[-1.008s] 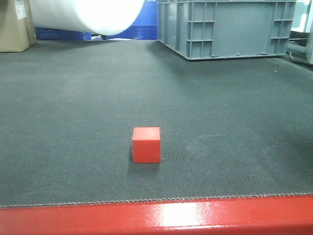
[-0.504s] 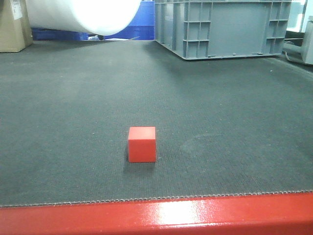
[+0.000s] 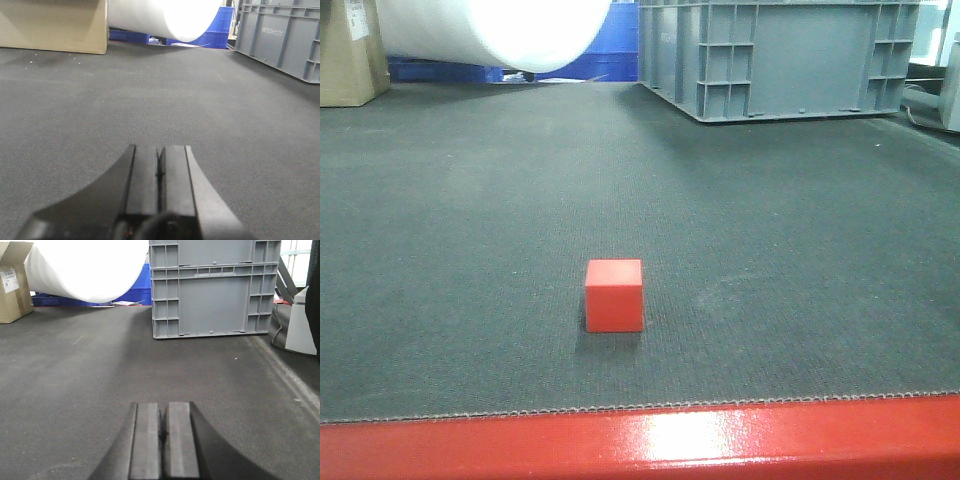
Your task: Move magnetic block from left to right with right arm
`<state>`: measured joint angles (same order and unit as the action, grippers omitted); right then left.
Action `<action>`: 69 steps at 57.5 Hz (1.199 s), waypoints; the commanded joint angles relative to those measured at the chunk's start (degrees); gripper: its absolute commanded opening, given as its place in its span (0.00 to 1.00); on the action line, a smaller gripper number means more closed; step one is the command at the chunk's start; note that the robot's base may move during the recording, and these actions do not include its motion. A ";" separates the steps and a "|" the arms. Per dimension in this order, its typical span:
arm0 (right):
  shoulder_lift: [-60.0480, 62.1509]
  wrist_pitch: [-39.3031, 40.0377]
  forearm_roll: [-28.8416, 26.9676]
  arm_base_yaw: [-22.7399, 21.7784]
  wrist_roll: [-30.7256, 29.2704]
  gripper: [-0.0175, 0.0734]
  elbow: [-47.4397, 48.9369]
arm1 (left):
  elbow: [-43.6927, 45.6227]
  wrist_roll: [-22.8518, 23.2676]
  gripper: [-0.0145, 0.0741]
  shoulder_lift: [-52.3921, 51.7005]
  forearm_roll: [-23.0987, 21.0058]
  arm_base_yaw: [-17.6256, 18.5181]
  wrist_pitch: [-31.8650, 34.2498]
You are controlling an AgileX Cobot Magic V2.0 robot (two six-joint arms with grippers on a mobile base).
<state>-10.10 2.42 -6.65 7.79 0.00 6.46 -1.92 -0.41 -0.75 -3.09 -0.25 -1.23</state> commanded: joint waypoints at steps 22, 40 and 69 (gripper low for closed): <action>7.91 7.44 4.25 -4.87 -0.61 0.26 -7.59 | -0.39 0.41 0.02 -0.62 -0.15 0.01 4.49; 11.89 5.87 4.20 -4.87 -0.61 0.26 -8.22 | -0.39 0.41 0.02 -0.62 -0.15 0.01 4.49; 11.89 5.81 4.20 -4.87 -0.61 0.26 -8.22 | -0.39 0.41 0.02 -0.62 -0.15 0.01 4.49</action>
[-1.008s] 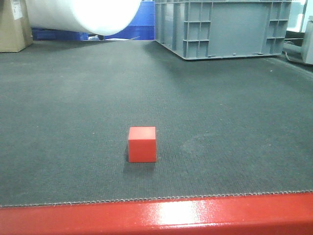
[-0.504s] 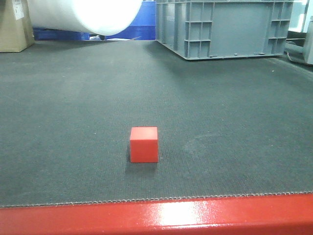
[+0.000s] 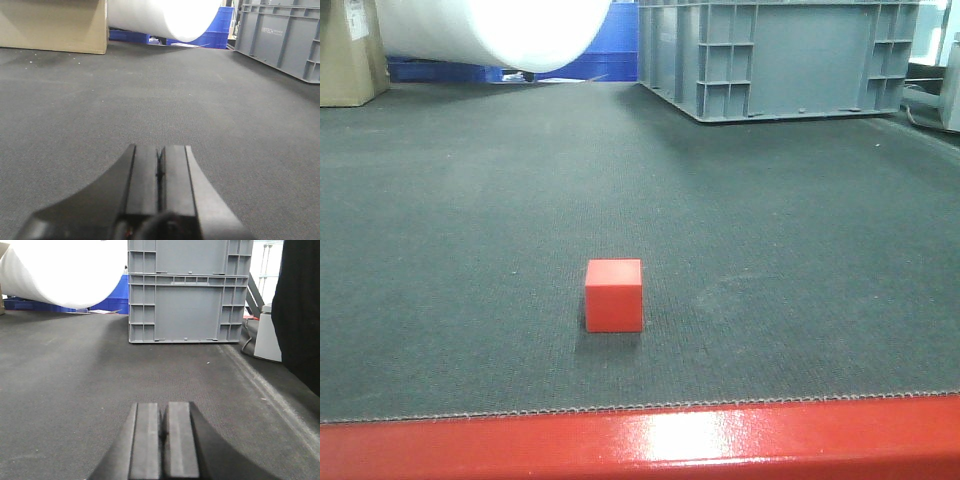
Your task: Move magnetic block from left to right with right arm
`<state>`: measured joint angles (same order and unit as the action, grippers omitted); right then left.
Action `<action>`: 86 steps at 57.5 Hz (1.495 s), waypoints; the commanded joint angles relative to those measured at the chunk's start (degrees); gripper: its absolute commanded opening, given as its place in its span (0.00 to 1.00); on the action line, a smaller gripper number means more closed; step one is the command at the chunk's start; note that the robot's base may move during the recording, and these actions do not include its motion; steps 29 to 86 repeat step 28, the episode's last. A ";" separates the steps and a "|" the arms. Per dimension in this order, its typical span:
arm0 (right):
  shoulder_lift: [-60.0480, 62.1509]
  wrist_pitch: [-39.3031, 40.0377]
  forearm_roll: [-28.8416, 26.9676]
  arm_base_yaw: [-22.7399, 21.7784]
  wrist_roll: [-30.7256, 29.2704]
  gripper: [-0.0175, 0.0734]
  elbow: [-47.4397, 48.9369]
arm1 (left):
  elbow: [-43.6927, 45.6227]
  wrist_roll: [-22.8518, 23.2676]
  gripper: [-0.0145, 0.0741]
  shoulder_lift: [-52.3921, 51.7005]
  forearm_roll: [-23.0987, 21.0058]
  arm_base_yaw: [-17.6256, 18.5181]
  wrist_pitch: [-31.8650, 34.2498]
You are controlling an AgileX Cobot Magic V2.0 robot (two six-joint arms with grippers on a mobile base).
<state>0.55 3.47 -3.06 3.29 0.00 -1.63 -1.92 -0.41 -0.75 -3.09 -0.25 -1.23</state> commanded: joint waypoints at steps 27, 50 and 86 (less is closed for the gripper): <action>1.24 4.76 0.61 -0.37 -0.61 0.26 -0.14 | -0.39 0.41 0.02 -0.62 -0.15 0.01 4.49; 1.24 4.76 0.61 -0.37 -0.61 0.26 -0.14 | -0.39 0.41 0.02 -0.62 -0.15 0.01 4.49; 1.24 4.76 0.61 -0.37 -0.61 0.26 -0.14 | -0.39 0.41 0.02 -0.62 -0.15 0.01 4.49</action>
